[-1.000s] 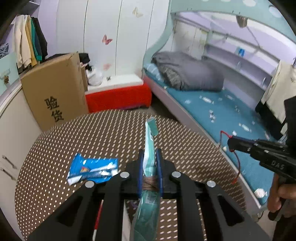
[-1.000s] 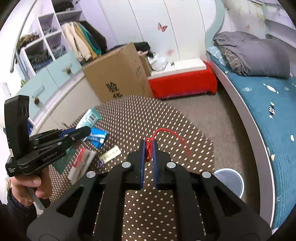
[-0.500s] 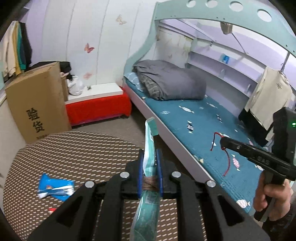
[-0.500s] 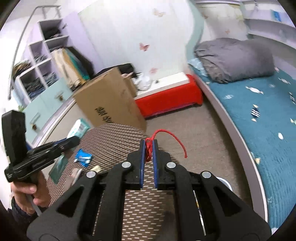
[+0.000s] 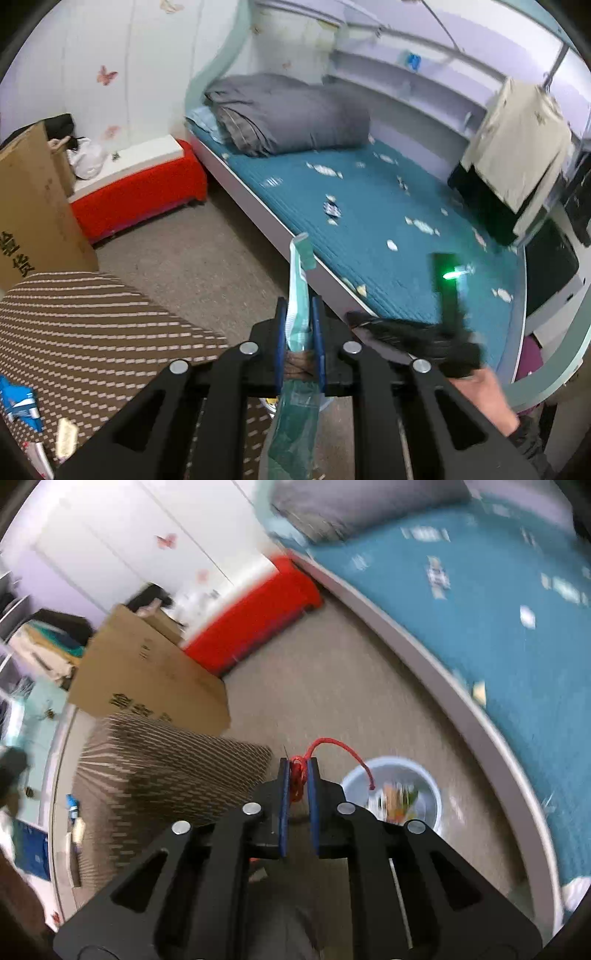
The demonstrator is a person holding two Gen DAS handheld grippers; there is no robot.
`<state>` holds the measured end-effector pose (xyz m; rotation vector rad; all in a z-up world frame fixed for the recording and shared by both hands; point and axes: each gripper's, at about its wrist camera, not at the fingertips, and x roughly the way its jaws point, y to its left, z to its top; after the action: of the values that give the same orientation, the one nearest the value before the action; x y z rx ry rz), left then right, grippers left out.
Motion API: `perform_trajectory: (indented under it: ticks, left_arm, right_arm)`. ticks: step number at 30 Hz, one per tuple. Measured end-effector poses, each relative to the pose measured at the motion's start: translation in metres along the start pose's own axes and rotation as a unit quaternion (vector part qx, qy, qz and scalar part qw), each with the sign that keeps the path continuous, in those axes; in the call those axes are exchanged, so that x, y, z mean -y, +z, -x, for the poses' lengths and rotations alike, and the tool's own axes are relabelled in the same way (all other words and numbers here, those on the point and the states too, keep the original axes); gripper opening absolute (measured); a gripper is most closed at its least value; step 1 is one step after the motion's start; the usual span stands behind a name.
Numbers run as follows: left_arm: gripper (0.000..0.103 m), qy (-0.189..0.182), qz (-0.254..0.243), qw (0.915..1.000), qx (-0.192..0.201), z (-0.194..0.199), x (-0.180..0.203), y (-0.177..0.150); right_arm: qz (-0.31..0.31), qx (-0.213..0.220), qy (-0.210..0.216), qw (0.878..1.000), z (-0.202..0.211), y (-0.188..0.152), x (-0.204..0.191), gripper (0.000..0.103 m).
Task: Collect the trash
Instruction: 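Carry the teal packet and red cord to the bin and open both tools, then move both tools back over the table toward the remaining trash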
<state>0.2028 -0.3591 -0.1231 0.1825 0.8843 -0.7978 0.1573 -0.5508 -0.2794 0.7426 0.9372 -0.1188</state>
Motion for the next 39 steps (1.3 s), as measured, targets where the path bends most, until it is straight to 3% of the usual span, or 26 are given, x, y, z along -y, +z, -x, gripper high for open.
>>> perform_trajectory:
  ticks: [1, 2, 5, 6, 15, 16, 18, 20, 25, 39]
  left_arm:
    - [0.013, -0.001, -0.003, 1.0, -0.006, -0.007, 0.002, 0.0]
    - [0.013, -0.002, -0.007, 0.9998, -0.018, -0.02, 0.009, 0.0]
    - [0.013, -0.002, -0.017, 0.999, -0.041, -0.045, 0.018, -0.001]
    - [0.013, -0.002, -0.02, 0.9985, -0.05, -0.055, 0.021, -0.002]
    - [0.015, -0.012, -0.049, 0.9903, -0.13, -0.13, 0.039, -0.011]
    - [0.021, -0.016, -0.05, 0.9891, -0.138, -0.135, 0.039, -0.01]
    - [0.078, -0.007, -0.047, 0.9879, -0.147, -0.144, 0.038, -0.011]
    - [0.088, 0.01, -0.044, 0.991, -0.126, -0.136, 0.033, -0.01]
    - [0.09, 0.027, -0.021, 0.993, -0.114, -0.116, 0.017, -0.011]
    - [0.094, 0.071, -0.018, 0.9973, -0.002, 0.01, -0.003, -0.019]
  right_arm:
    - [-0.021, -0.006, -0.012, 1.0, -0.01, -0.003, 0.014, 0.06]
    - [-0.036, -0.005, -0.016, 0.999, -0.014, -0.006, 0.025, 0.07]
    - [-0.073, 0.005, -0.006, 0.997, -0.01, -0.017, 0.049, 0.073]
    - [-0.078, 0.011, -0.008, 0.997, -0.007, -0.018, 0.053, 0.079]
    - [-0.089, 0.076, -0.013, 0.993, 0.055, -0.024, 0.076, 0.086]
    - [-0.088, 0.079, -0.013, 0.993, 0.059, -0.023, 0.076, 0.086]
    - [-0.086, 0.086, -0.011, 0.993, 0.065, -0.02, 0.07, 0.088]
    - [-0.08, 0.096, -0.012, 0.992, 0.073, -0.019, 0.064, 0.093]
    - [-0.08, 0.103, -0.031, 0.991, 0.078, -0.02, 0.053, 0.097]
    - [-0.007, 0.123, -0.024, 0.992, 0.113, -0.033, -0.037, 0.097]
